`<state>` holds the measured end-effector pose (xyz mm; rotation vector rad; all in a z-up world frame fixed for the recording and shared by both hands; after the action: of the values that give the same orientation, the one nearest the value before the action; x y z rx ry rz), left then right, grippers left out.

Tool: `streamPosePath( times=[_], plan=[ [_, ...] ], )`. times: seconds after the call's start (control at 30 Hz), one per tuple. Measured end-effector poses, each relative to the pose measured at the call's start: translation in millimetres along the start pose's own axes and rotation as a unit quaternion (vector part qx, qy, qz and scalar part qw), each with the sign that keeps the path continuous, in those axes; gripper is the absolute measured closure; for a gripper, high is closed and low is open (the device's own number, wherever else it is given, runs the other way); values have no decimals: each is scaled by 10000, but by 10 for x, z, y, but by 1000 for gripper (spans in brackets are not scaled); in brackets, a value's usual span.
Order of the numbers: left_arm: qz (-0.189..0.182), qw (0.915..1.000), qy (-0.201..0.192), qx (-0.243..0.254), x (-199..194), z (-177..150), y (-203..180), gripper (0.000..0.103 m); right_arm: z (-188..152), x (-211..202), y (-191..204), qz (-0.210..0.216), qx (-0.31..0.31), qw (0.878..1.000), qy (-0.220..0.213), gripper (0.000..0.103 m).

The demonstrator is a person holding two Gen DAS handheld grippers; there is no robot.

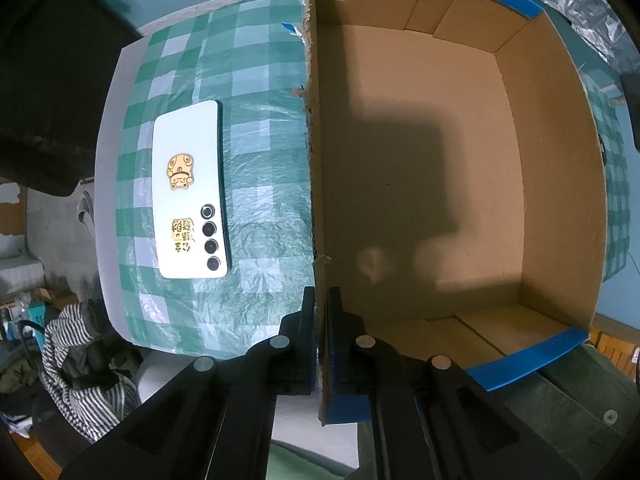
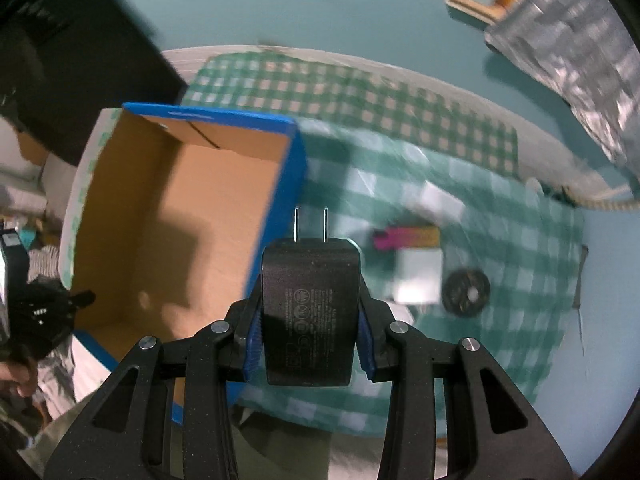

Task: Organize rigid objects
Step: 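Carry the black charger with the right tool into the box and release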

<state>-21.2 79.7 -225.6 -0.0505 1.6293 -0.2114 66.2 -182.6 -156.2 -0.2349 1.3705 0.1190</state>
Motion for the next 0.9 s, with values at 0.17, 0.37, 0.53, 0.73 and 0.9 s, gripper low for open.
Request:
streamPosePath(
  times=[0.17,0.37,0.53,0.73,0.9],
  plan=[
    [8,10000,-11,12,2,-8,-11,99,223,28,234,30,-304,9995,-40,66],
    [-20,10000,-9,-26,-7,-4,-11,100,408,185,524,124,-686,9976,28,66],
    [-19,10000,-10,-32,-12,0,-14,100,486,416,714,136,-929,9954,194,66],
    [-10,10000,-15,-30,-10,-3,-7,100,533,657,834,123,-1041,9939,338,66],
    [-8,10000,-12,-31,-7,-5,-4,100,551,813,867,43,-1097,9929,465,66]
  ],
)
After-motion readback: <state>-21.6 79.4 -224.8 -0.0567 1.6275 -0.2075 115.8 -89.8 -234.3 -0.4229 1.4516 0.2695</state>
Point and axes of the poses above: each gripper's, at about its wrist camera, not at the fingertips, and x roughly the way its jaws point, y to its left, z to its top, the point moved 1 cm from there along x, roughly the way its jaws point, and after that the axes turned 10 degrees about -z, right-handed, at the moved point
